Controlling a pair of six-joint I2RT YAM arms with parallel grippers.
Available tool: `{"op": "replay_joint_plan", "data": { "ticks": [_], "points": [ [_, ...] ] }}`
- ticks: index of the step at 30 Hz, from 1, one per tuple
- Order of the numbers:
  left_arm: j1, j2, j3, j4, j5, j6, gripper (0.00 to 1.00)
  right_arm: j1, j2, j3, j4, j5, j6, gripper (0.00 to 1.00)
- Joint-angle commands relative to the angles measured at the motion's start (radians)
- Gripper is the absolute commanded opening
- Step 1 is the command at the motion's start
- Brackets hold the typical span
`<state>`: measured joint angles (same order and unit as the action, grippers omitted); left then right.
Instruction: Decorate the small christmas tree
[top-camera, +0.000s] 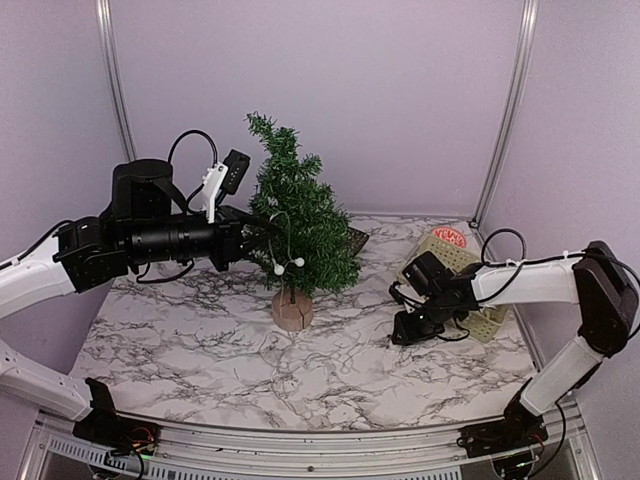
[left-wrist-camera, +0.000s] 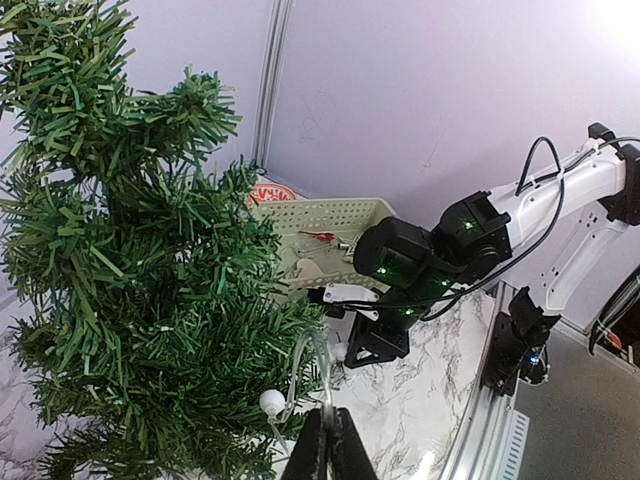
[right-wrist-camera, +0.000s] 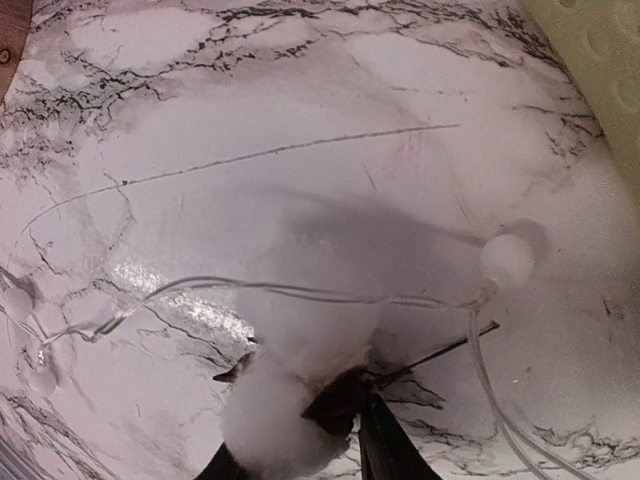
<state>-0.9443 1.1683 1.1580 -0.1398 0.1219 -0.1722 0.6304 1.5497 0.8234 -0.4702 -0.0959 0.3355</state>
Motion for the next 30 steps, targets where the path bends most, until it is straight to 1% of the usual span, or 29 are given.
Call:
{"op": "replay_joint_plan", "data": {
  "ticks": [1,4,7,9,12,16,21,22,23,25,27,29,30],
  "points": [
    [0.011,-0.017,-0.013,0.027,-0.008,0.009,0.0,-0.005,-0.096,0.028,-0.08,-0.029,-0.017,0.24],
    [0.016,-0.011,-0.006,0.028,-0.002,0.011,0.0,-0.005,-0.213,0.055,-0.181,-0.065,-0.009,0.22],
    [0.022,0.001,0.011,0.027,0.01,0.014,0.0,-0.01,-0.3,0.159,-0.283,-0.057,-0.016,0.22],
    [0.023,0.01,0.032,0.024,0.026,0.016,0.0,-0.057,-0.317,0.237,-0.343,-0.051,-0.029,0.23],
    [0.025,0.023,0.059,0.02,0.062,0.024,0.0,-0.192,-0.311,0.327,-0.394,-0.049,-0.087,0.23],
    [0.025,0.026,0.086,0.016,0.07,0.046,0.0,-0.391,-0.245,0.403,-0.352,-0.08,-0.149,0.23],
    [0.025,0.034,0.126,0.001,0.086,0.067,0.0,-0.523,-0.098,0.465,-0.288,-0.09,-0.185,0.25],
    [0.025,0.038,0.137,-0.005,0.089,0.069,0.0,-0.544,-0.071,0.466,-0.28,-0.087,-0.193,0.27],
    [0.025,0.042,0.149,-0.009,0.091,0.07,0.0,-0.555,-0.041,0.466,-0.281,-0.077,-0.201,0.32],
    [0.025,0.043,0.162,-0.015,0.087,0.073,0.0,-0.571,-0.014,0.461,-0.295,-0.058,-0.223,0.5],
    [0.025,0.041,0.171,-0.02,0.073,0.078,0.0,-0.575,-0.018,0.459,-0.315,-0.049,-0.243,0.66],
    [0.025,0.039,0.176,-0.025,0.063,0.083,0.0,-0.575,-0.05,0.45,-0.323,-0.078,-0.231,0.72],
    [0.025,0.04,0.177,-0.027,0.063,0.083,0.0,-0.575,-0.073,0.441,-0.323,-0.115,-0.219,0.74]
  ]
}}
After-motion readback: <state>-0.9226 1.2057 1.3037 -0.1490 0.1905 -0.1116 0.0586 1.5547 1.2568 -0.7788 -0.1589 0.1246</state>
